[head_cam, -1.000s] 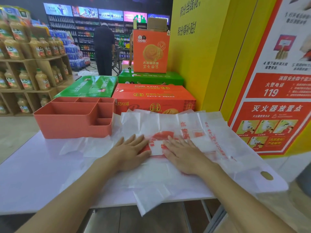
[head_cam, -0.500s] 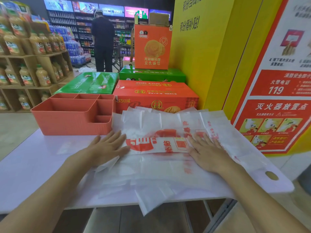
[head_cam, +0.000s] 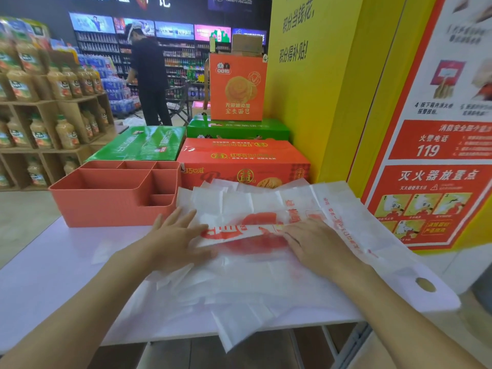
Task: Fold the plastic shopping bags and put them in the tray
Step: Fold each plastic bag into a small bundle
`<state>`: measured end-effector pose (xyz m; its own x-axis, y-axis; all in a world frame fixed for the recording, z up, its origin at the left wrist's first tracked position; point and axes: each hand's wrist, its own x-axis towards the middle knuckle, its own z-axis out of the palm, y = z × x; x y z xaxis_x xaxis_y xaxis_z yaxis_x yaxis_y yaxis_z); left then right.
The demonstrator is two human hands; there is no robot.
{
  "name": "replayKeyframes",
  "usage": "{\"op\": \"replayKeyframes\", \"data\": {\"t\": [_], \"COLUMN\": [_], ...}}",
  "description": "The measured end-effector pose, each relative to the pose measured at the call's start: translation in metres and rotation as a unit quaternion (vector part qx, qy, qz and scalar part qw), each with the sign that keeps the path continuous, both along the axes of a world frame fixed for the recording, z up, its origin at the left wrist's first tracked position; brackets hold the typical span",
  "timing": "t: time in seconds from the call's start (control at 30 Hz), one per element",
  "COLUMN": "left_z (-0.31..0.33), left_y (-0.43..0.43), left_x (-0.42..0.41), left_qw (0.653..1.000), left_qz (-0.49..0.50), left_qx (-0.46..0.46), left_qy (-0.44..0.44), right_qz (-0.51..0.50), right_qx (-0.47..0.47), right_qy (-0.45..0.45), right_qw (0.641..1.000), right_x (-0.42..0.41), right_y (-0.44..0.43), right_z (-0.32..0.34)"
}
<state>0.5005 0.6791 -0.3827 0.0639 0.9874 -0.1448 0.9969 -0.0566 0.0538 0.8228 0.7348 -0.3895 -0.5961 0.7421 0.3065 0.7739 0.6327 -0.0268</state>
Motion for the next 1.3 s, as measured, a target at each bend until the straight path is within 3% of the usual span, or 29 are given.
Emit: {"op": "replayKeyframes", "data": {"t": [0.1, 0.23, 0.37, 0.47, 0.53, 0.73, 0.93, 1.07, 1.23, 1.3], "left_z": [0.002, 0.018, 0.049, 0.065, 0.069, 0.049, 0.031, 0.026, 0.023, 0.016], "left_y": [0.001, 0.001, 0.002, 0.013, 0.023, 0.044, 0.049, 0.05, 0.049, 0.047], "left_x": [-0.001, -0.003, 0.006, 0.018, 0.03, 0.064, 0.075, 0.07, 0.05, 0.044], "left_qw": [0.999, 0.981, 0.972, 0.97, 0.961, 0.87, 0.805, 0.806, 0.846, 0.815], "left_qz": [-0.015, -0.045, -0.007, 0.015, 0.035, 0.151, 0.203, 0.205, 0.117, 0.105], "left_qx": [0.052, 0.161, 0.173, 0.121, 0.081, -0.039, -0.138, -0.153, -0.163, -0.177], "left_qy": [0.007, -0.098, -0.157, -0.208, -0.264, -0.468, -0.54, -0.534, -0.495, -0.542], "right_qz": [-0.041, -0.102, -0.156, -0.192, -0.197, -0.11, -0.08, -0.107, -0.109, -0.106], "right_qx": [0.086, 0.144, 0.198, 0.153, 0.105, -0.098, -0.143, -0.164, -0.121, -0.103], "right_qy": [0.055, 0.086, 0.082, 0.048, 0.075, 0.191, 0.171, 0.109, 0.127, 0.173], "right_qw": [0.994, 0.981, 0.964, 0.968, 0.972, 0.97, 0.971, 0.975, 0.979, 0.974], "right_x": [0.004, 0.008, 0.015, 0.007, -0.006, -0.048, -0.056, -0.052, -0.043, -0.042], "right_y": [0.012, 0.023, 0.04, 0.051, 0.056, 0.038, 0.031, 0.038, 0.039, 0.041], "right_z": [-0.003, 0.016, 0.042, 0.067, 0.075, 0.049, 0.014, 0.001, -0.017, -0.021]}}
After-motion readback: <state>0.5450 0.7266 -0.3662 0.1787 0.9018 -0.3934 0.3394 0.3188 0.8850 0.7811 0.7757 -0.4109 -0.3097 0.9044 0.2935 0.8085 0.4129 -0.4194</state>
